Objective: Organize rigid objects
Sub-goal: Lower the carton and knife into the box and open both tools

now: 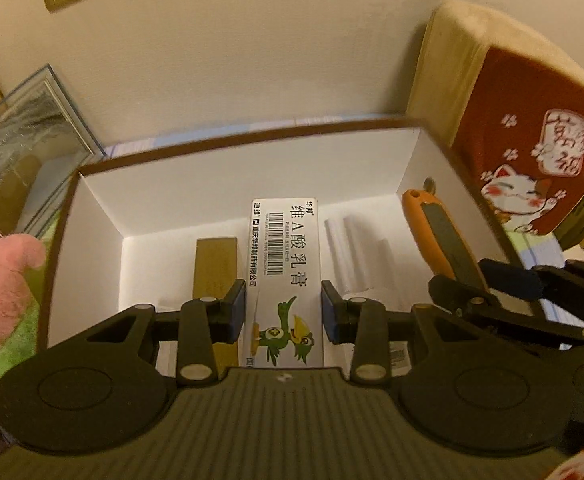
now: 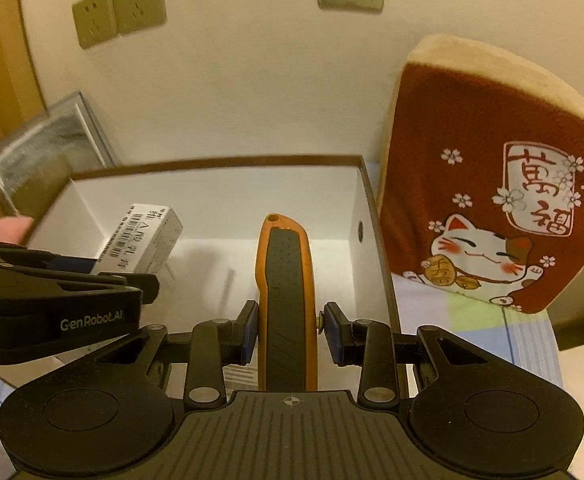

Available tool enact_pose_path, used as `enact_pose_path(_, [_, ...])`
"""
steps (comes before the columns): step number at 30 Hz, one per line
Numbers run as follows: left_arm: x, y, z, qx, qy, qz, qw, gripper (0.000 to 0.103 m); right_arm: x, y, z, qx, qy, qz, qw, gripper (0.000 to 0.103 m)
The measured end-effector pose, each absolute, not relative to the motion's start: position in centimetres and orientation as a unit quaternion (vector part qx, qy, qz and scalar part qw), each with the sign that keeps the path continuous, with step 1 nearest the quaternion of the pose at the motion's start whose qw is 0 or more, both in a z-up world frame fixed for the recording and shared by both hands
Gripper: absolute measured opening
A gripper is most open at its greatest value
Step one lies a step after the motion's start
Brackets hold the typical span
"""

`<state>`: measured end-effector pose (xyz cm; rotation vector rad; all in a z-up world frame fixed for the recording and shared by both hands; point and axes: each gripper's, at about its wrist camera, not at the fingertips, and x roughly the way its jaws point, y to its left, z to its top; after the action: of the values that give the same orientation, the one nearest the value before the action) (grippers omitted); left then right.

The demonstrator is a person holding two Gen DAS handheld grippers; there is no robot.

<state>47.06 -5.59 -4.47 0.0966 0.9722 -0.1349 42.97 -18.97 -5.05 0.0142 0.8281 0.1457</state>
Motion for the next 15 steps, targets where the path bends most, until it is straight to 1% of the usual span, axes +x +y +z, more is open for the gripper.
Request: enact_pose_path(15, [49.4, -6.0, -8.6, 0.068, 0.505, -0.055, 0.859, 0.034, 44.8, -18.1, -7.6, -0.061, 0.420, 0.055, 0.904, 0.032])
